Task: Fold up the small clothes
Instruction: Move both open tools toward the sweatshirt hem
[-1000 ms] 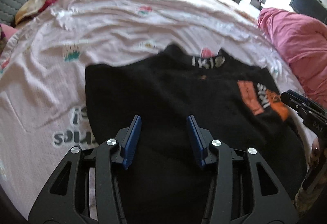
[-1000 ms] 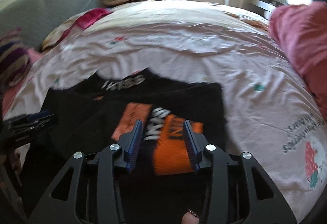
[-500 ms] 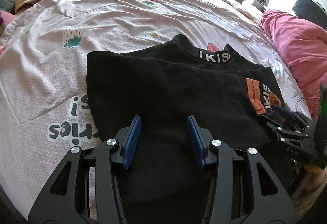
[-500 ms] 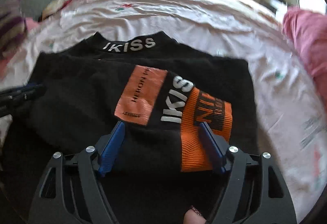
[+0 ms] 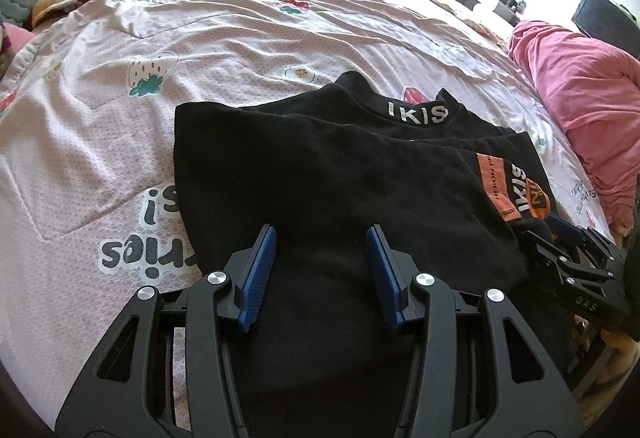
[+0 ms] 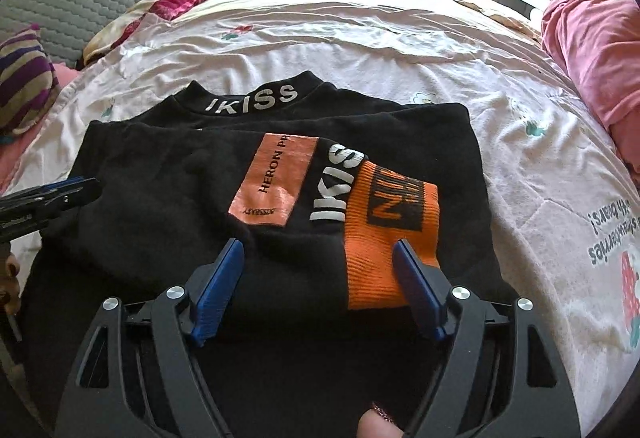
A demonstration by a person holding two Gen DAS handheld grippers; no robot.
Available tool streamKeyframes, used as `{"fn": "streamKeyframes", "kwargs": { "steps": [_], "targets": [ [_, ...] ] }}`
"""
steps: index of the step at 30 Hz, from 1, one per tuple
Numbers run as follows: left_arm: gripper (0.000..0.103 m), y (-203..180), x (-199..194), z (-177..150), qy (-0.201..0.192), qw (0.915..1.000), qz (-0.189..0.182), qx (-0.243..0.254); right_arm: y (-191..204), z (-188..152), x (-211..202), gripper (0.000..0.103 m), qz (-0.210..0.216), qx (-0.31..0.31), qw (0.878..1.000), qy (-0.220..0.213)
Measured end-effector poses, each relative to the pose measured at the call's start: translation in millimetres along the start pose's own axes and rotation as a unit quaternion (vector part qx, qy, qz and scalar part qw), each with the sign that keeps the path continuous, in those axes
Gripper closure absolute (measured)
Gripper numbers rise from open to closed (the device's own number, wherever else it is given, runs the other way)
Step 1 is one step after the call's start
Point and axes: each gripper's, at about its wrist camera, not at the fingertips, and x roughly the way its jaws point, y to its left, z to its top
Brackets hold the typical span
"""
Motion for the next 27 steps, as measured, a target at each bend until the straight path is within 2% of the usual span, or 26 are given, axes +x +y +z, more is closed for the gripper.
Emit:
{"fn": "streamKeyframes", "kwargs": {
  "steps": [5, 11, 12, 16, 18, 20, 22, 23, 27],
  "targets": [
    [0.058, -0.8, -3.5, -0.2, -0.003, 1.0, 0.0, 0.003, 3.8, -1.4, -9.5, 0.021, 0.01, 0.008, 1.0, -0.004],
    [0.055, 0.4, -11.6, -1.6, -0.013, 0.9999, -0.001, 0.0, 5.7, -2.9, -24.5, 0.013, 0.03, 0.017, 0.999, -0.013],
    [0.049, 0.5, -13.1, -2.1, -0.015, 0.9999, -0.001, -0.001, 6.0, -3.2, -26.9, 0.011, 0.03, 0.016, 0.999, -0.015],
    [0.042, 0.6, -21.4, -4.3, -0.028, 0.9996, 0.0, -0.003, 4.0, -5.0, -34.1, 0.008, 0.028, 0.021, 0.999, -0.021],
    [0.032, 0.8, -26.1, -5.3, -0.035, 0.9994, -0.001, -0.004, 1.6, -5.9, -36.6, 0.008, 0.028, 0.026, 0.999, -0.024],
    [0.028, 0.8, -32.3, -7.1, -0.044, 0.999, 0.001, -0.003, -0.9, -6.9, -40.9, 0.005, 0.03, 0.032, 0.999, -0.029],
    [0.023, 0.6, -36.8, -9.6, -0.053, 0.9986, 0.008, 0.001, -2.5, -8.1, -43.7, 0.005, 0.031, 0.036, 0.998, -0.032],
    [0.017, 0.9, -39.0, -11.3, -0.057, 0.9983, 0.015, 0.003, -3.1, -8.8, -46.3, 0.005, 0.031, 0.038, 0.998, -0.034],
    [0.015, 3.4, -49.0, -17.9, -0.066, 0.9976, 0.022, 0.003, -3.7, -11.8, -55.1, 0.005, 0.029, 0.039, 0.998, -0.039]
  ]
}}
